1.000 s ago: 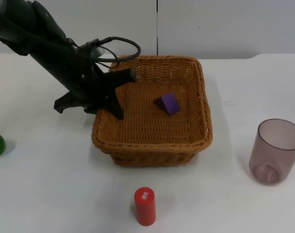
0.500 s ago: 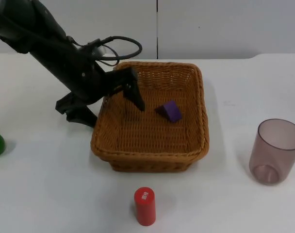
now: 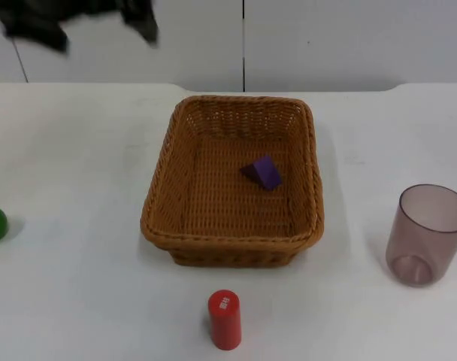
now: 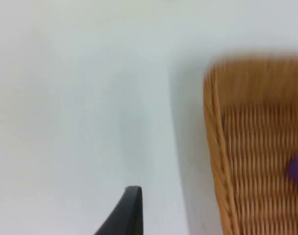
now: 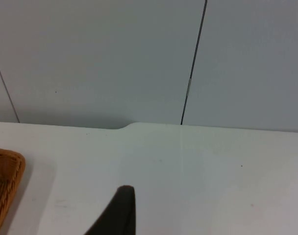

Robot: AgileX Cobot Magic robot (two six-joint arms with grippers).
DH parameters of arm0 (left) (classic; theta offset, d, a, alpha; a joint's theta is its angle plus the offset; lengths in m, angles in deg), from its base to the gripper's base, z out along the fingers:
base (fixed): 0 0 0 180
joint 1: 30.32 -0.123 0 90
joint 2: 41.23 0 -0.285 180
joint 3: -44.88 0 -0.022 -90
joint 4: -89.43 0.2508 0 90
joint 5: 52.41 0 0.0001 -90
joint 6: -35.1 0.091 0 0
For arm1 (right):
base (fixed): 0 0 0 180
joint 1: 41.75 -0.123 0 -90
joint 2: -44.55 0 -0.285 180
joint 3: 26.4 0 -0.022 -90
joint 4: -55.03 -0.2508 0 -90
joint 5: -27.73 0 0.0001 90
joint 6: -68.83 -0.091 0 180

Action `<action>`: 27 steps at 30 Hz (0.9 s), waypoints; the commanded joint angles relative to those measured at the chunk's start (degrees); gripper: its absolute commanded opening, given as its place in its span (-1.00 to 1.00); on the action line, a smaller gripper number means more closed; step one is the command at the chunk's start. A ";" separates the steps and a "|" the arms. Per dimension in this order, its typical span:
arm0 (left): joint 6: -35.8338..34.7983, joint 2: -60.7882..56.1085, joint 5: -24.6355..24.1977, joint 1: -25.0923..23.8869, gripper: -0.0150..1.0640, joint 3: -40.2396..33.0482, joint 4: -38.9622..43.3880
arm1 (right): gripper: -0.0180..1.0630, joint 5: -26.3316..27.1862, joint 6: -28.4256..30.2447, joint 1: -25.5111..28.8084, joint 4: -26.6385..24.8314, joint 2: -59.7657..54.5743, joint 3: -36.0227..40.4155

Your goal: Pick up the basket with the left hand and place the triangular block into the basket with the right hand.

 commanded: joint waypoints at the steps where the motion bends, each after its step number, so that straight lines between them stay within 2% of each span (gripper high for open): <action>1: -3.94 -6.08 5.00 0.47 0.97 -3.69 4.96 | 0.97 0.11 0.53 0.36 -0.02 0.38 0.06; 4: -4.04 -14.05 7.85 0.47 0.97 -7.79 8.43 | 0.97 0.02 0.53 0.36 -0.02 0.38 0.06; 7: -4.04 -21.60 5.60 0.47 0.97 -8.57 16.49 | 0.97 0.09 0.53 0.36 -0.15 0.38 0.06; 10: -4.30 -26.15 4.63 -0.02 0.97 -8.57 20.30 | 0.97 0.09 0.53 0.36 -0.15 0.38 0.06; 16: -4.30 -34.85 4.76 -1.90 0.97 -8.57 21.89 | 0.97 0.97 -0.32 0.36 0.08 0.38 0.06; 18: -4.30 -38.51 6.80 -1.90 0.97 -8.57 24.60 | 0.97 2.14 -0.32 0.36 0.08 0.38 0.06; 19: -4.90 -40.86 8.65 -1.90 0.97 -8.57 25.51 | 0.97 2.91 -0.32 0.36 0.08 0.38 0.06; 20: -5.62 -42.23 9.25 -1.90 0.97 -8.57 25.22 | 0.97 5.66 -0.47 0.36 0.08 0.38 0.06; 22: -5.59 -43.30 9.40 -1.90 0.97 -8.57 25.22 | 0.97 7.36 -1.58 0.36 -0.10 0.38 0.06; 24: -5.59 -44.11 7.68 -1.90 0.97 -8.57 25.22 | 0.97 7.69 -2.51 0.36 -0.10 0.38 0.06; 26: -6.25 -44.37 3.16 -1.90 0.97 -8.57 25.22 | 0.97 7.14 -2.49 0.36 -0.10 0.38 0.06; 27: -6.25 -44.37 3.16 -1.90 0.97 -8.57 25.22 | 0.97 7.14 -2.49 0.36 -0.10 0.38 0.06</action>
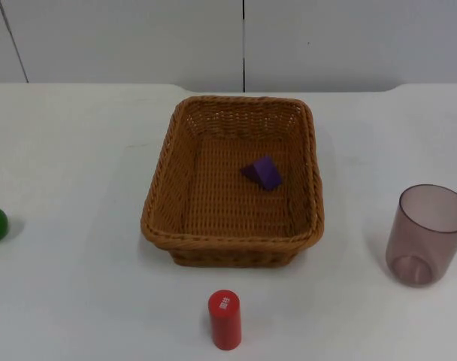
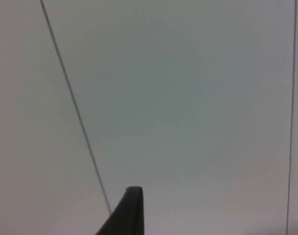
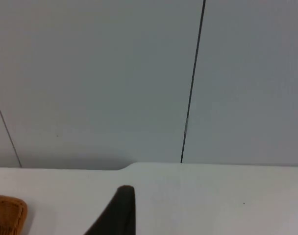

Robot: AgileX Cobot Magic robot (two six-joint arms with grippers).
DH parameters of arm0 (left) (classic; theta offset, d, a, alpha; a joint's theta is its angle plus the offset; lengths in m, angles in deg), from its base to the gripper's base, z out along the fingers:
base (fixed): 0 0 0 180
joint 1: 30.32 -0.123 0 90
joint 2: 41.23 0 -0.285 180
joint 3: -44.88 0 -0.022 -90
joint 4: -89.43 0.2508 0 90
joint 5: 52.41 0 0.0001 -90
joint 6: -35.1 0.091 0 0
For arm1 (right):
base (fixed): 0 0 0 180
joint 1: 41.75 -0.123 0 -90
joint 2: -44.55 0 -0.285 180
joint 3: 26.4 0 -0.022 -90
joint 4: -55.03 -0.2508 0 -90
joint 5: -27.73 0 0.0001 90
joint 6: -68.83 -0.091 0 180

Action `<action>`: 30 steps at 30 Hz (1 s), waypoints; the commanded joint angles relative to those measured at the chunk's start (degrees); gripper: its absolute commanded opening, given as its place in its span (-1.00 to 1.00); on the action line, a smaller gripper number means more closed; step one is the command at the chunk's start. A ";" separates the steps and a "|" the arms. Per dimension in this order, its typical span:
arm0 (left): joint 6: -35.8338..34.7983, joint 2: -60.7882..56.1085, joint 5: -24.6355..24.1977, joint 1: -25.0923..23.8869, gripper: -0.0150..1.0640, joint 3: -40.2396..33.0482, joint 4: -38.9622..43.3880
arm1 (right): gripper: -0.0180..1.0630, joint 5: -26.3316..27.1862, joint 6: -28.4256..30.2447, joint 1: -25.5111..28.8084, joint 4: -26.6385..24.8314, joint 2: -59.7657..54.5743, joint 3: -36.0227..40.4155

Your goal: Pick up the basket with the left hand and place the triangular block into the basket with the right hand.

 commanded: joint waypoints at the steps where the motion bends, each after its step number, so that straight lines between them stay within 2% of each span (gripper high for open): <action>1: -2.60 0.05 -3.75 -0.12 0.97 -0.37 0.81 | 0.97 0.22 -0.41 0.36 0.13 0.38 0.06; 3: -5.53 0.17 -4.11 -0.12 0.97 -0.37 2.37 | 0.97 -0.60 1.02 0.36 0.13 0.38 0.06; 7: -14.03 0.17 -4.78 -0.12 0.97 -0.37 9.92 | 0.97 1.36 1.58 0.36 0.13 0.38 0.06; 9: -15.38 0.00 -5.16 -0.12 0.97 -0.37 11.36 | 0.97 1.38 1.06 0.36 0.13 0.38 0.06; 14: -15.49 -4.94 -5.60 -0.12 0.97 -0.37 10.08 | 0.97 2.05 1.08 0.36 0.02 5.16 1.22; 18: -15.49 -11.39 -7.91 -0.12 0.97 -0.37 10.22 | 0.97 1.80 1.90 0.36 0.23 13.01 2.20; 23: -11.39 -25.35 -13.06 -0.12 0.97 -0.37 9.20 | 0.97 -1.80 3.15 0.36 0.23 28.94 2.32; 25: -11.25 -28.13 -14.19 -0.12 0.97 -0.37 8.75 | 0.97 -2.56 4.00 0.36 0.23 31.56 2.32; 27: -9.04 -32.94 -15.35 -1.47 0.97 -0.37 7.86 | 0.97 -4.05 4.59 0.36 0.13 35.86 2.32; 29: -6.87 -37.56 -16.19 -5.90 0.97 -0.37 8.22 | 0.97 -5.20 6.54 0.36 0.13 39.82 2.11; 30: -6.87 -37.56 -16.19 -5.90 0.97 -0.37 8.22 | 0.97 -5.20 6.54 0.36 0.13 39.82 2.11</action>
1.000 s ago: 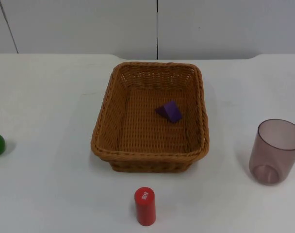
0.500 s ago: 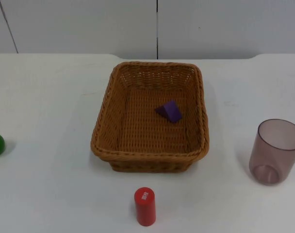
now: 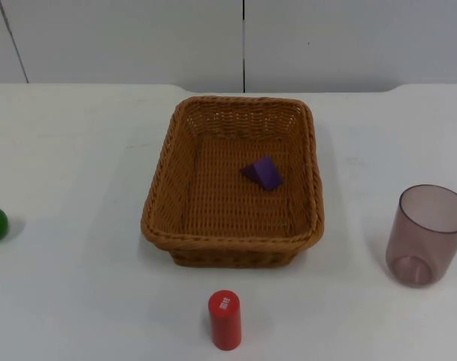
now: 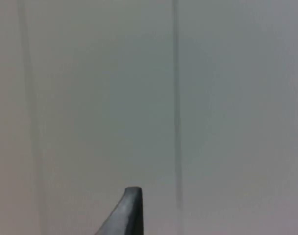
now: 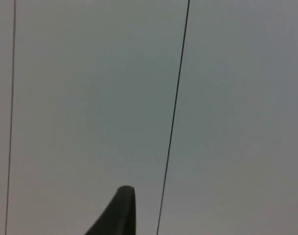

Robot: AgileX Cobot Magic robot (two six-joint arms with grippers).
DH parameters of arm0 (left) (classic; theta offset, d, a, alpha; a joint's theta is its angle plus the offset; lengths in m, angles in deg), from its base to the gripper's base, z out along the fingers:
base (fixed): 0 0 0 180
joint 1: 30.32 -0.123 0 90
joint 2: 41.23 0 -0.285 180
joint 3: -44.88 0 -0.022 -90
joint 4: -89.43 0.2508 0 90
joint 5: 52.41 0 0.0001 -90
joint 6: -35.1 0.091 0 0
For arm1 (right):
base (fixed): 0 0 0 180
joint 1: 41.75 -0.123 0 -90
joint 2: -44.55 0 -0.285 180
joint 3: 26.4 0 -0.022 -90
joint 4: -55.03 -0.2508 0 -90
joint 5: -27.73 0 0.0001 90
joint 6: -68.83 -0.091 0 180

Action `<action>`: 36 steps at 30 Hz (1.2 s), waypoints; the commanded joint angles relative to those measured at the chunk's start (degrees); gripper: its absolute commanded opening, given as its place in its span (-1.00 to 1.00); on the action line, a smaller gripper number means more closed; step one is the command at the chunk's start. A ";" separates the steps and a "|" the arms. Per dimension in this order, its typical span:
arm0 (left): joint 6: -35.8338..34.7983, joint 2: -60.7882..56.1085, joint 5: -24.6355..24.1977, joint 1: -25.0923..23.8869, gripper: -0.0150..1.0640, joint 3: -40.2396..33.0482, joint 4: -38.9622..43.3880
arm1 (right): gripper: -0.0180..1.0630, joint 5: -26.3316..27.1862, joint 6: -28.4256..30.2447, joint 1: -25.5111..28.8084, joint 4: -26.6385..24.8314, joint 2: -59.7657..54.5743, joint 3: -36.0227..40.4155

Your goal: Pick up the basket with the left hand and place the triangular block into the basket with the right hand.

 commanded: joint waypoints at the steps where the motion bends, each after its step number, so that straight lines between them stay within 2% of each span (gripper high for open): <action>1: 3.35 -4.32 -0.43 -5.12 0.97 -0.11 -1.87 | 0.97 -1.25 2.31 0.36 0.02 3.29 -0.13; 4: 8.95 -9.48 2.33 -9.42 0.97 -0.11 -7.70 | 0.97 -2.88 3.07 0.36 -0.65 7.40 -0.13; 7: 13.94 -11.38 2.15 -10.10 0.97 -0.11 -12.32 | 0.97 -4.21 4.94 0.36 -1.73 10.20 -0.13; 9: 18.24 -12.81 -0.01 -9.83 0.97 -0.11 -17.42 | 0.97 -5.18 5.08 0.36 -2.32 12.90 -0.13; 10: 18.24 -12.81 -0.01 -9.83 0.97 -0.11 -17.42 | 0.97 -5.18 5.08 0.36 -2.32 12.90 -0.13; 12: 22.85 -14.36 -3.30 -9.74 0.97 -0.11 -22.70 | 0.97 -6.46 5.08 0.36 -2.94 14.06 -0.17; 14: 25.93 -15.78 -5.12 -8.81 0.97 -0.11 -25.70 | 0.97 -13.13 5.23 0.36 -5.35 14.06 -2.92; 15: 25.93 -15.78 -5.12 -8.81 0.97 -0.11 -25.70 | 0.97 -13.13 5.23 0.36 -5.35 14.06 -2.92; 18: 26.96 -18.50 -7.91 -6.96 0.97 -0.11 -27.69 | 0.97 -15.73 7.21 -1.39 -10.42 14.06 -5.43; 20: 26.91 -19.95 -9.99 -6.43 0.97 -0.11 -28.18 | 0.97 -17.68 7.34 -1.38 -11.03 14.06 -7.42; 25: 26.88 -19.95 -14.53 -6.10 0.97 0.48 -28.80 | 0.97 -17.92 7.36 -4.21 -13.03 14.06 -8.33; 31: 26.24 -19.95 -15.33 -5.96 0.97 0.48 -29.82 | 0.97 -22.16 7.23 -6.54 -12.19 14.06 -8.33; 36: 26.24 -19.95 -16.63 -5.96 0.97 0.48 -30.07 | 0.97 -22.34 6.79 -6.54 -11.99 14.06 -8.33</action>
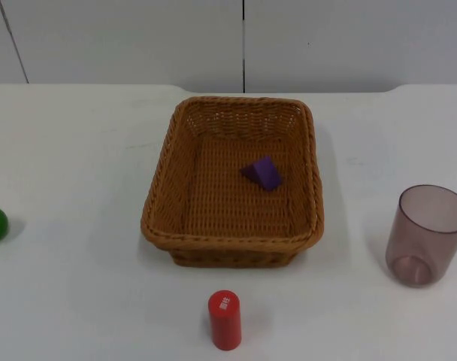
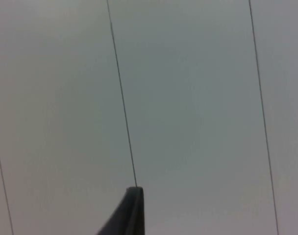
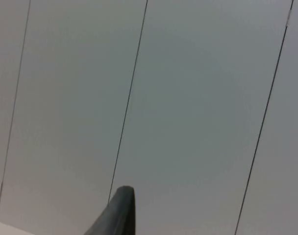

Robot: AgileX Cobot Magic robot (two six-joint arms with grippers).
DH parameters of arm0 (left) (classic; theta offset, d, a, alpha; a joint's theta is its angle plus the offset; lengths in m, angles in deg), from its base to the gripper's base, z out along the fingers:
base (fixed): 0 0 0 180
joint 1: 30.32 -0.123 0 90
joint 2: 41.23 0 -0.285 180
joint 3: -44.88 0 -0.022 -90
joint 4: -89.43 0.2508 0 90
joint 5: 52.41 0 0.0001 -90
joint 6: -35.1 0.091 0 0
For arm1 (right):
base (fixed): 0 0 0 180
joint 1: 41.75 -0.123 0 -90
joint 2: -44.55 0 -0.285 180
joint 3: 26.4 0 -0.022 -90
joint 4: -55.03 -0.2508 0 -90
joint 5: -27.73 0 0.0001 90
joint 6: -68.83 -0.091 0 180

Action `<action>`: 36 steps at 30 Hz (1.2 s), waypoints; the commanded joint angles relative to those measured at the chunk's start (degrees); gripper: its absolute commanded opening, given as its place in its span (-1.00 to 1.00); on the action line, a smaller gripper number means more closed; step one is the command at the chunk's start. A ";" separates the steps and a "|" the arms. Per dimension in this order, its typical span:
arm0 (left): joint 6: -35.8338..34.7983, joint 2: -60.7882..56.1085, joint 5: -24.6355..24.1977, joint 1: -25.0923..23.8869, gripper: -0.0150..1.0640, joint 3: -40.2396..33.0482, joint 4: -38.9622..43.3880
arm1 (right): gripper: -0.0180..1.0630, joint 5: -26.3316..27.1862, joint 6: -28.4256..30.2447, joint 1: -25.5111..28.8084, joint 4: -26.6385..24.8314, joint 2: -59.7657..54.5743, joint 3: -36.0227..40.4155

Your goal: Pick up the basket with the left hand and place the triangular block into the basket with the right hand.

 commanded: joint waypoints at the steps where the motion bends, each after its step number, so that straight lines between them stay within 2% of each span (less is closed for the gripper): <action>1: -0.37 0.04 -1.66 0.44 0.97 0.17 -1.49 | 0.97 -0.30 -0.52 0.07 0.24 -0.05 -0.07; 3: -0.37 0.04 -2.09 0.44 0.97 0.17 -2.08 | 0.97 -0.30 -0.62 0.07 0.24 -0.05 -0.07; 9: -0.37 0.04 -3.12 0.44 0.97 0.17 -3.17 | 0.97 -5.94 -1.94 0.07 0.51 -0.05 -0.07; 12: -0.37 0.04 -4.00 0.44 0.97 0.17 -3.17 | 0.97 -6.57 -3.26 0.07 2.41 -0.05 -0.07; 14: -0.37 0.04 -4.97 0.44 0.97 -0.01 -2.88 | 0.97 -6.19 -5.25 0.07 5.64 -0.05 -0.07; 17: -1.15 0.04 -5.08 0.44 0.97 -1.87 -1.80 | 0.97 -4.57 -11.30 0.07 13.23 -0.05 1.56; 18: -1.15 0.04 -5.08 0.44 0.97 -1.87 -1.80 | 0.97 -4.57 -11.30 0.07 13.23 -0.05 1.56; 20: -2.64 0.04 -5.08 0.44 0.97 -4.15 -1.02 | 0.97 -4.52 -15.54 0.07 17.49 -0.05 3.47; 22: -3.18 0.04 -5.08 0.44 0.97 -7.42 -0.69 | 0.97 -4.52 -17.22 0.07 19.58 -0.05 6.20; 29: -3.18 0.04 -6.13 0.44 0.97 -16.85 -0.40 | 0.97 -4.74 -17.22 0.07 19.84 -0.05 14.20; 34: -3.18 0.04 -6.87 0.44 0.97 -28.45 0.72 | 0.97 -5.23 -17.22 0.07 19.84 -0.05 23.33; 36: -3.18 0.04 -6.87 0.44 0.97 -29.32 0.99 | 0.97 -5.23 -17.22 0.07 19.84 -0.05 24.15</action>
